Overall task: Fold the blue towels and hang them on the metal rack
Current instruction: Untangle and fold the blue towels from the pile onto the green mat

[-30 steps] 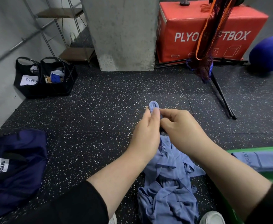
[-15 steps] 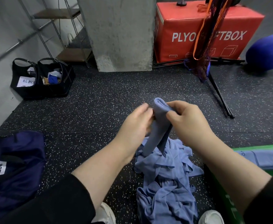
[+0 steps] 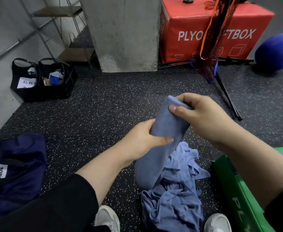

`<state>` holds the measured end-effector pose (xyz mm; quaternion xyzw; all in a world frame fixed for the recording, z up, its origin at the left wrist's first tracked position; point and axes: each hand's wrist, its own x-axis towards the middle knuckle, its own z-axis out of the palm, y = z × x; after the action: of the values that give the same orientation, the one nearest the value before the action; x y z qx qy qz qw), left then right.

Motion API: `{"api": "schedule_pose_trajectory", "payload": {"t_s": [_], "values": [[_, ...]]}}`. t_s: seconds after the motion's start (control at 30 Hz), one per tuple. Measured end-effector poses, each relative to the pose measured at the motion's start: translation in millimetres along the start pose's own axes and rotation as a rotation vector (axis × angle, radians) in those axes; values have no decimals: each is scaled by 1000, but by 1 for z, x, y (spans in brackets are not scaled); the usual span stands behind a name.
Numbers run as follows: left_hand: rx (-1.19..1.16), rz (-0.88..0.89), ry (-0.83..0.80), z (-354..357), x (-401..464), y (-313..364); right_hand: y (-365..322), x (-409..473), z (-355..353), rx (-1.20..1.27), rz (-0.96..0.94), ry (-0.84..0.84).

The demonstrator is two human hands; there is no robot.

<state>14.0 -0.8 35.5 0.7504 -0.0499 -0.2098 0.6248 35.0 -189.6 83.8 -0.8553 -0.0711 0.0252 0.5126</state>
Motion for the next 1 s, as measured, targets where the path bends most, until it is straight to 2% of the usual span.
{"api": "schedule_pose_trajectory", "payload": {"t_s": [0.1, 0.27, 0.43, 0.6, 0.7, 0.8, 1.0], "values": [[45, -105, -74, -3, -4, -12, 7, 2, -15, 117, 29, 66], [91, -240, -155, -12, -12, -20, 24, 3, -34, 444, 197, 143], [170, -329, -198, -17, -19, -29, 46, 5, -52, 573, 282, 192], [217, -318, -85, -22, -21, -39, 65, 3, -64, 652, 345, 247], [57, -280, 58, -23, -20, -42, 76, -1, -74, 723, 403, 297], [-54, -252, 131, -23, -18, -40, 87, -8, -82, 739, 451, 325], [-178, -171, 116, -7, -19, -27, 103, -21, -94, 777, 475, 347]]}}
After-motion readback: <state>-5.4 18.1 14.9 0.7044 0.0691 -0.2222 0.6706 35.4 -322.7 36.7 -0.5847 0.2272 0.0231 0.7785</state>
